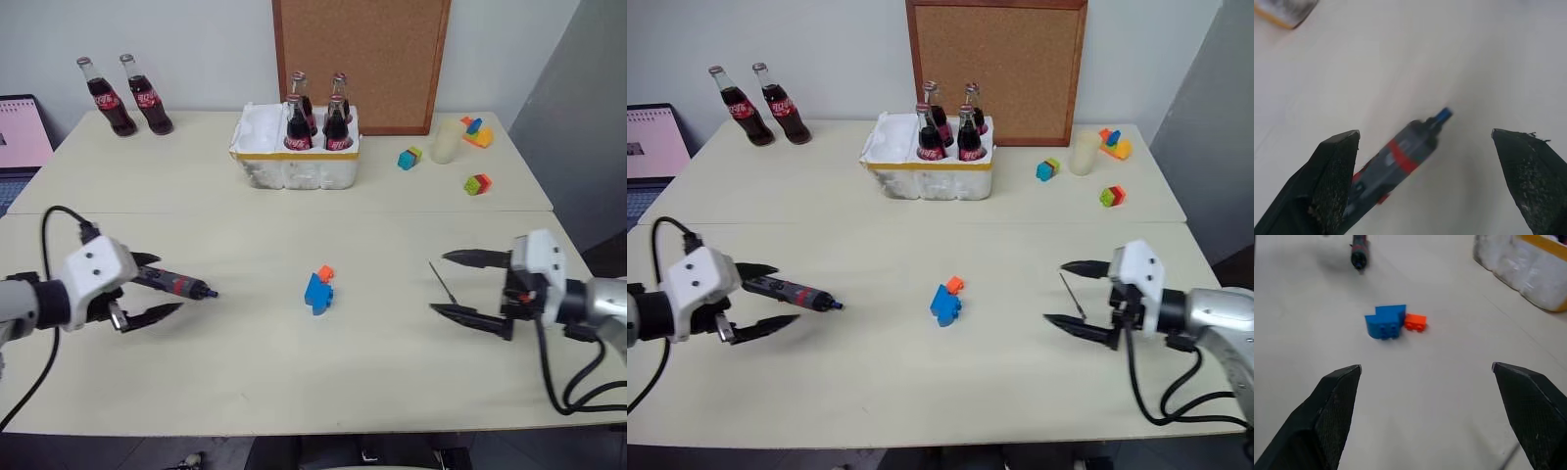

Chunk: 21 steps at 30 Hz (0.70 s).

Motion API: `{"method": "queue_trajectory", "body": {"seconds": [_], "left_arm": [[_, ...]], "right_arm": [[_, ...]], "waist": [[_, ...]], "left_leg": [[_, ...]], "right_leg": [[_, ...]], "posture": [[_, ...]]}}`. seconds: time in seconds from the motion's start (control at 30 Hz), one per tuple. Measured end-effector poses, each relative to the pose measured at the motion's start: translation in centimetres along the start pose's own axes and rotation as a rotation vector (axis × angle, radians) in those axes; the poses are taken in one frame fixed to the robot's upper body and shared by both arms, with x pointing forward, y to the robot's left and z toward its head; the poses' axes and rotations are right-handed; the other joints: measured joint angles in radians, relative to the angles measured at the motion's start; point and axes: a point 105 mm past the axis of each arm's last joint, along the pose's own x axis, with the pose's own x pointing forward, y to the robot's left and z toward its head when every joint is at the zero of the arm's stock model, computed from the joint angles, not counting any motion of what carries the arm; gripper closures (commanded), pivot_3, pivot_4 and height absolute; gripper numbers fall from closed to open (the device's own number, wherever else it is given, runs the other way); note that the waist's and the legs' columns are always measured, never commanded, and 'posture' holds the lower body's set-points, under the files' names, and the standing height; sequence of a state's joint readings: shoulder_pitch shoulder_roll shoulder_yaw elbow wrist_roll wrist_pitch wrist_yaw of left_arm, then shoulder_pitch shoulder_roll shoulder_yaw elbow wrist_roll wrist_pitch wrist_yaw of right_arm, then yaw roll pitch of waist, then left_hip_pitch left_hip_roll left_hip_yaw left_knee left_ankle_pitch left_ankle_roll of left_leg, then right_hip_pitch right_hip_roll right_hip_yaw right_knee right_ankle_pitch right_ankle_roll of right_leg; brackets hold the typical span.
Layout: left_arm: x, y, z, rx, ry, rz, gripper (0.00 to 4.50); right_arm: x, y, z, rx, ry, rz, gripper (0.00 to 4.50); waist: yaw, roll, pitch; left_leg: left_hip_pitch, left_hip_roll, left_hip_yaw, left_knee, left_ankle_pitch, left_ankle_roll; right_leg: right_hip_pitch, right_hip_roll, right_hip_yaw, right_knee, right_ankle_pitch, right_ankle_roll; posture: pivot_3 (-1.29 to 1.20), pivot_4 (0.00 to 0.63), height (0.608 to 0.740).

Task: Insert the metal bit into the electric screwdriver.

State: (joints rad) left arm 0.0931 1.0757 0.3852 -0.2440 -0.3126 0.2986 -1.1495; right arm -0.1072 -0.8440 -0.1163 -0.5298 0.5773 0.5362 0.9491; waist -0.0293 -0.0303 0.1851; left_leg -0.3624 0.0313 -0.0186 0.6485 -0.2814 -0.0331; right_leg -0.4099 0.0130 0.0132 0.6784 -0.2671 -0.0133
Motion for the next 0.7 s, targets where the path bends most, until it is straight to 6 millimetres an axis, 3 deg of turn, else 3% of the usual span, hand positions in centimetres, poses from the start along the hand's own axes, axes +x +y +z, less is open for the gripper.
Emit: {"method": "queue_trajectory", "body": {"seconds": [0.27,0.53,0.7], "left_arm": [[3.1,-3.3,1.9,0.020,-0.083,-0.161,0.00],[3.9,-4.3,2.0,0.024,-0.091,-0.227,0.00],[4.1,-4.2,2.3,0.037,-0.100,-0.235,0.00]], "right_arm": [[6.0,0.3,-2.2,-0.037,0.056,-0.001,0.00],[10.2,4.7,-3.7,0.095,0.100,0.154,0.00],[12.7,3.8,-3.7,0.112,0.112,0.067,0.00]], "waist": [[0.000,0.000,0.000],[0.000,0.000,0.000],[-0.001,0.000,0.000]], "left_leg": [[-0.001,0.000,0.000,0.001,0.000,0.000],[-0.001,0.000,-0.001,0.001,0.000,0.000],[-0.001,0.000,-0.001,0.002,0.000,0.000]], "right_leg": [[-0.002,0.001,0.000,0.001,0.000,0.000],[-0.002,0.001,0.000,0.002,0.000,0.000],[-0.002,0.001,0.000,0.002,0.000,-0.001]], "posture": [[0.00,0.150,0.740],[0.00,0.150,0.740],[0.00,0.150,0.740]]}}
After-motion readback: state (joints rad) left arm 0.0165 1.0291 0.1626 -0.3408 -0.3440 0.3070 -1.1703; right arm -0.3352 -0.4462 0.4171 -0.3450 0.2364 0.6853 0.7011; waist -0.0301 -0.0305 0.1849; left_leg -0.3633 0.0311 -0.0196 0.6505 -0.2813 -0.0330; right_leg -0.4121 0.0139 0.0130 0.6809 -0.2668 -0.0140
